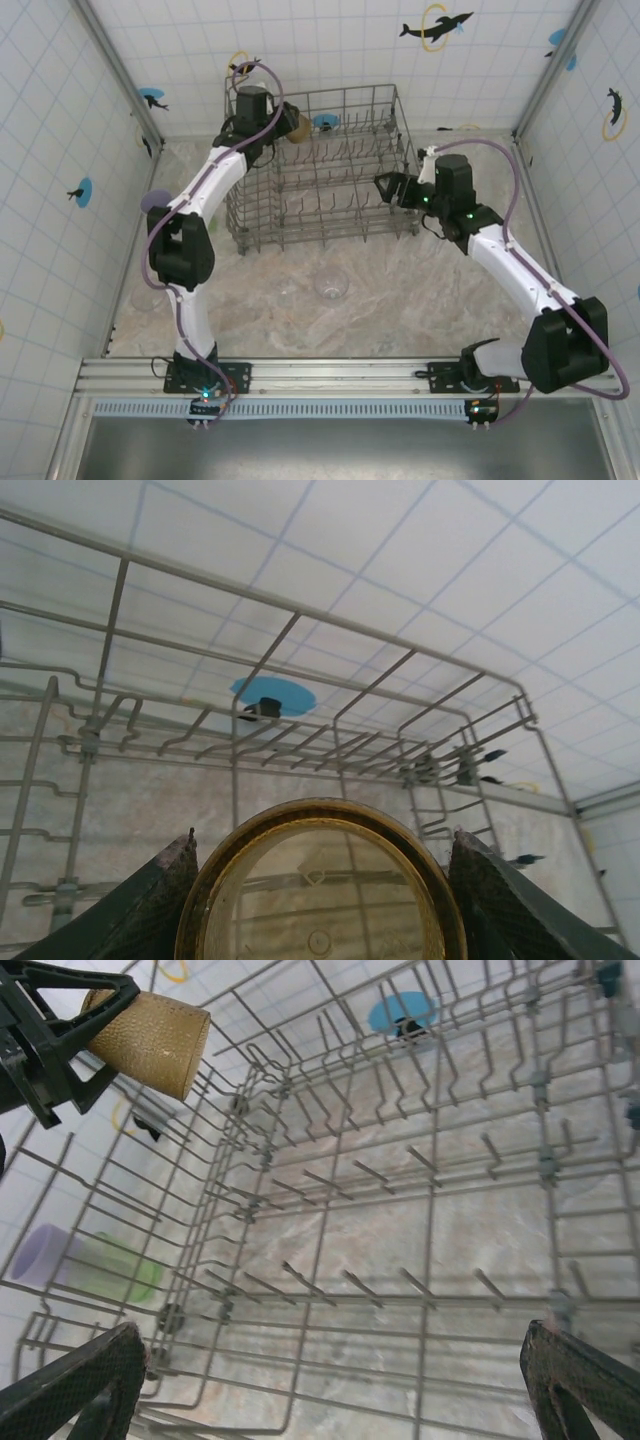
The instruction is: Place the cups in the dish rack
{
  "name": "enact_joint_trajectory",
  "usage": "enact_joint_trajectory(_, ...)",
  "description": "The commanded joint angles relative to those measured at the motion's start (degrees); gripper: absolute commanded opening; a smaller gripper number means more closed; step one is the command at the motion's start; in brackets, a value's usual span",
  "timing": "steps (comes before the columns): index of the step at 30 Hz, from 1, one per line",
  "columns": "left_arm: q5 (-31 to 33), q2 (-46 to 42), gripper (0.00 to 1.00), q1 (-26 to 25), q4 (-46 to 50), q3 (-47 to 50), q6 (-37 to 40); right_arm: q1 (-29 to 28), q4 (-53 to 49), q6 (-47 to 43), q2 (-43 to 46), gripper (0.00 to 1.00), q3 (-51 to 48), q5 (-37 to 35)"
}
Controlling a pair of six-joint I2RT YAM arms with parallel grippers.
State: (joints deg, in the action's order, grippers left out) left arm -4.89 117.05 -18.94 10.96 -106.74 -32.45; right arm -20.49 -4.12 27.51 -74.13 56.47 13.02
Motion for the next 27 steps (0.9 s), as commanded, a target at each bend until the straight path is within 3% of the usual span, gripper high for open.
enact_joint_trajectory(1,3.6,2.7,0.0,-0.7,1.5,-2.8,4.6,0.7,-2.2,-2.0,3.6,0.99,-2.2,-3.3)
enact_joint_trajectory(27,9.7,11.7,0.0,-3.2,-0.9,-6.7,12.6,3.8,-7.3,-5.1,8.8,0.99,-8.0,-4.4)
